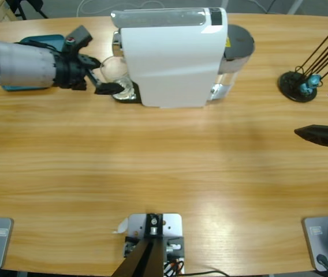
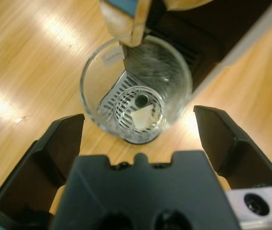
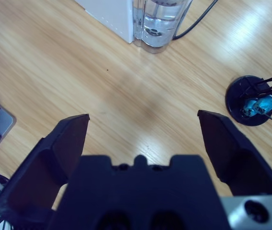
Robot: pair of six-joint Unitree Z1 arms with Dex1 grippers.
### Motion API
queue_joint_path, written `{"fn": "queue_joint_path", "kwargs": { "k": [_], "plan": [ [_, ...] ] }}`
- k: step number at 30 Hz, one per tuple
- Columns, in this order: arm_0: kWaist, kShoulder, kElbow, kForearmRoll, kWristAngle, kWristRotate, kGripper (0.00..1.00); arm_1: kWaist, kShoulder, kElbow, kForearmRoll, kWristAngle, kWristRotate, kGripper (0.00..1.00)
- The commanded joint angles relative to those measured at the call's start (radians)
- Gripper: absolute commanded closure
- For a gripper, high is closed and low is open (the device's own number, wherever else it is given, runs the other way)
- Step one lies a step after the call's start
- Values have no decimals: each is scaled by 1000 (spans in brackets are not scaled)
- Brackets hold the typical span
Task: Pour coffee
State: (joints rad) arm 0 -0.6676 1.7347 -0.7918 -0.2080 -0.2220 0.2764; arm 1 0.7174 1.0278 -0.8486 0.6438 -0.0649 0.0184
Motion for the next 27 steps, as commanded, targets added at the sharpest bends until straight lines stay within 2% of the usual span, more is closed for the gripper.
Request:
{"fn": "queue_joint_path", "kwargs": {
  "k": [1, 5, 7, 8, 9, 11, 13, 14, 15, 18, 27],
  "plan": [
    [-41, -340, 24, 246, 62, 6, 0, -12, -13, 31, -18, 4, -14, 0],
    [-47, -533, -76, 561, 213, -23, 0, -12, 44, -17, 8, 16, -21, 13],
    [-47, -608, -93, 651, 259, -26, 0, -13, 132, -99, 50, 21, -28, 27],
    [-47, -641, -92, 677, 273, -31, 5, -22, 174, -149, 77, 23, -32, 74],
    [-47, -669, -87, 694, 290, -39, 20, -39, 217, -204, 107, 24, -41, 248],
    [-47, -722, -50, 702, 315, -59, 23, -74, 267, -279, 125, 30, -56, 364],
    [-47, -746, -10, 699, 339, -64, 23, -122, 298, -324, 123, 79, -74, 667],
    [-47, -750, 10, 696, 345, -64, 19, -143, 313, -342, 120, 112, -88, 883],
    [-47, -760, 34, 692, 349, -64, 20, -154, 329, -364, 119, 129, -103, 1000],
    [-47, -824, 93, 630, 351, -67, 62, -158, 393, -460, 120, 126, -122, 1000],
    [-44, -839, 143, 576, 369, -92, 64, -157, 613, -695, 170, 132, -149, 1000]
  ]
}}
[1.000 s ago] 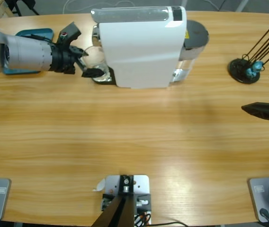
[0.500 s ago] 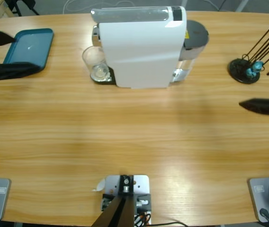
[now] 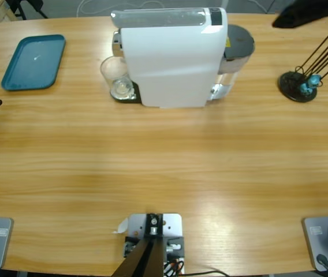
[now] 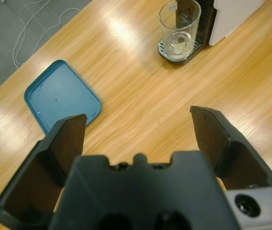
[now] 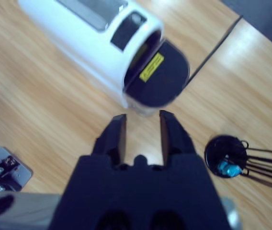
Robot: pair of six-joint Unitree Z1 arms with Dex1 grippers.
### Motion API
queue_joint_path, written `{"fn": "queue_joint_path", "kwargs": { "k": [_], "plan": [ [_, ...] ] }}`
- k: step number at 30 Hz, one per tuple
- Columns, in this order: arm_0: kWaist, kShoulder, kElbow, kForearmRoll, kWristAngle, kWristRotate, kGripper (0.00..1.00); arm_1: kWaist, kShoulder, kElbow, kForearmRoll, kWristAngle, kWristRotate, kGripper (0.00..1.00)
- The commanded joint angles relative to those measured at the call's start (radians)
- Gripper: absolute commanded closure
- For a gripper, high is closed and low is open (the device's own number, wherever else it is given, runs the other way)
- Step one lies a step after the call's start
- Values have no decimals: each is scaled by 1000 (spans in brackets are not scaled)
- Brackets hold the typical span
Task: Pour coffee
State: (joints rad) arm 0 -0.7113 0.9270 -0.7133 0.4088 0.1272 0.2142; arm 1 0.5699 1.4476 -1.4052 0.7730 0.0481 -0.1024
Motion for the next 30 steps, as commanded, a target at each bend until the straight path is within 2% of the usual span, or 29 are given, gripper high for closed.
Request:
{"fn": "queue_joint_path", "kwargs": {
  "k": [1, 4, 16, 30],
  "plan": [
    [1, -31, 67, -42, 20, -36, 65, -9, 208, -154, 43, 15, -36, 1000],
    [4, -31, 81, -56, 23, -41, 101, -9, 238, -205, 69, 3, -64, 1000],
    [4, -17, 86, -64, 25, -55, 105, 12, 353, -413, 166, -31, -106, 1000],
    [4, -8, 87, -64, 25, -56, 105, 66, 393, -419, 170, -24, -92, 1000]
  ]
}}
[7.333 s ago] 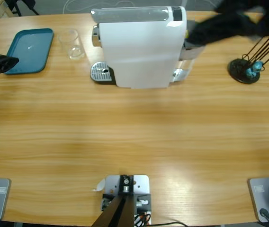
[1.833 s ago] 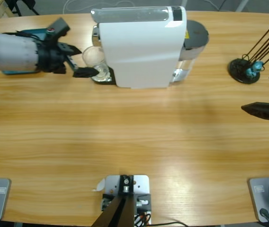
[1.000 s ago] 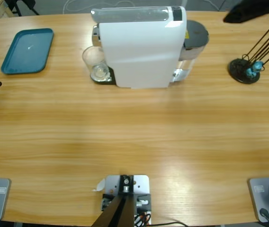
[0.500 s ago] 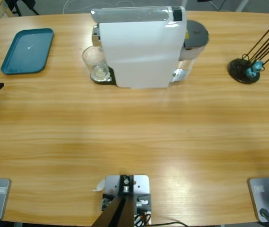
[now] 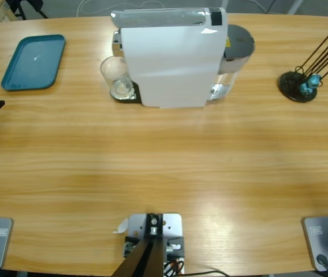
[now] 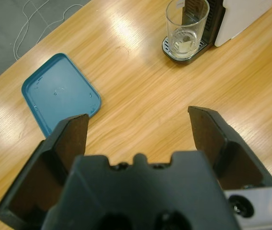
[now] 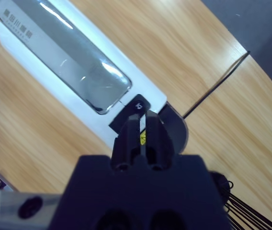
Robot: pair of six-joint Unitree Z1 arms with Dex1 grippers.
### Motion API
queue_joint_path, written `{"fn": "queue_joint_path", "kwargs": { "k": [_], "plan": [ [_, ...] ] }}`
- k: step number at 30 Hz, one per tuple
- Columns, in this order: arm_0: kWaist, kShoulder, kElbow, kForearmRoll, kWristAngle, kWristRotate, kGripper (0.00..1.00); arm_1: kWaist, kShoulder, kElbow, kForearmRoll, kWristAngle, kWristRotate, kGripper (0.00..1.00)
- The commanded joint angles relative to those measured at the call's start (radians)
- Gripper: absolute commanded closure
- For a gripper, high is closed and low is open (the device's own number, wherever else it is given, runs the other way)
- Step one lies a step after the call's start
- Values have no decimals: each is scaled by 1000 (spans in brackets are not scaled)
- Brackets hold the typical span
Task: Pour coffee
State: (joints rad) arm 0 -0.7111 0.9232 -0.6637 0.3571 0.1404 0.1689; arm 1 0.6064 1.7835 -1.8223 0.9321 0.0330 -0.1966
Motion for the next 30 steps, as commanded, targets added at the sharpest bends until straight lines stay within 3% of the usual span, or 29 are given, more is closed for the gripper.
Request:
{"fn": "queue_joint_path", "kwargs": {
  "k": [1, 30],
  "plan": [
    [4, -4, 38, -12, 11, -11, 105, 30, 58, -2, 11, -8, 3, 1000],
    [4, -3, 41, -12, 10, -11, 105, -13, 102, -20, -12, -28, -17, 1000]
  ]
}}
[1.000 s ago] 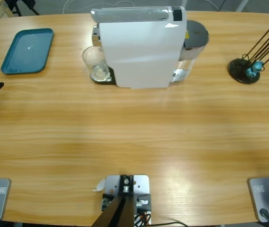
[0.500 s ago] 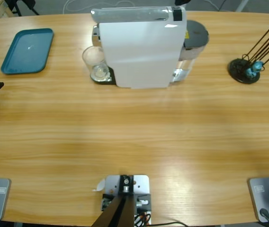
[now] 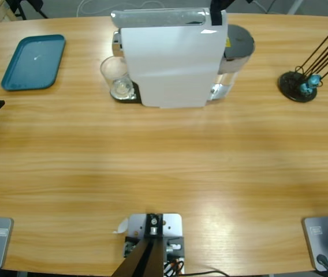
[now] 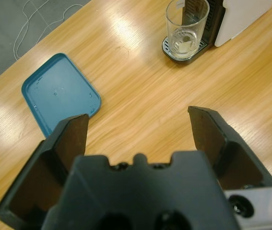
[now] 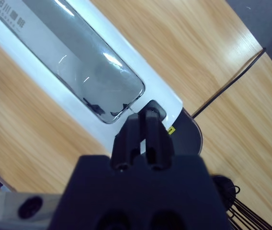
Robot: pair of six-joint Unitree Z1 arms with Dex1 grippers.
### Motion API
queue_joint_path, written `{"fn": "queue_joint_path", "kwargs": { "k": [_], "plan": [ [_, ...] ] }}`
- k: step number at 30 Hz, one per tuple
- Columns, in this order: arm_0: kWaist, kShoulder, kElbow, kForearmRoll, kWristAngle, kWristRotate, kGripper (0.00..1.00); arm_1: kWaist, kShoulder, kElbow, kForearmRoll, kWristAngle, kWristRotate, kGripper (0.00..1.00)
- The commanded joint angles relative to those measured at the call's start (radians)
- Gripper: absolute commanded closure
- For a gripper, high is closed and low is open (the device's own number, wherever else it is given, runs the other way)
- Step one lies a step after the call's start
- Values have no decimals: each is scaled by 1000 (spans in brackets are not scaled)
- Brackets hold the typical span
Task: Pour coffee
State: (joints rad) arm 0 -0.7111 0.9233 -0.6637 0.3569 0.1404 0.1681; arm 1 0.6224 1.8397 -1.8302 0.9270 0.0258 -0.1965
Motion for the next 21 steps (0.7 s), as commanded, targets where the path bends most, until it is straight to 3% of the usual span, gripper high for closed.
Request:
{"fn": "queue_joint_path", "kwargs": {
  "k": [1, 21],
  "plan": [
    [4, -3, 41, -12, 10, -10, 105, -32, 43, -12, -7, -23, -18, 1000],
    [4, -4, 41, -12, 10, -10, 105, -38, 34, 91, -50, -14, -17, 1000]
  ]
}}
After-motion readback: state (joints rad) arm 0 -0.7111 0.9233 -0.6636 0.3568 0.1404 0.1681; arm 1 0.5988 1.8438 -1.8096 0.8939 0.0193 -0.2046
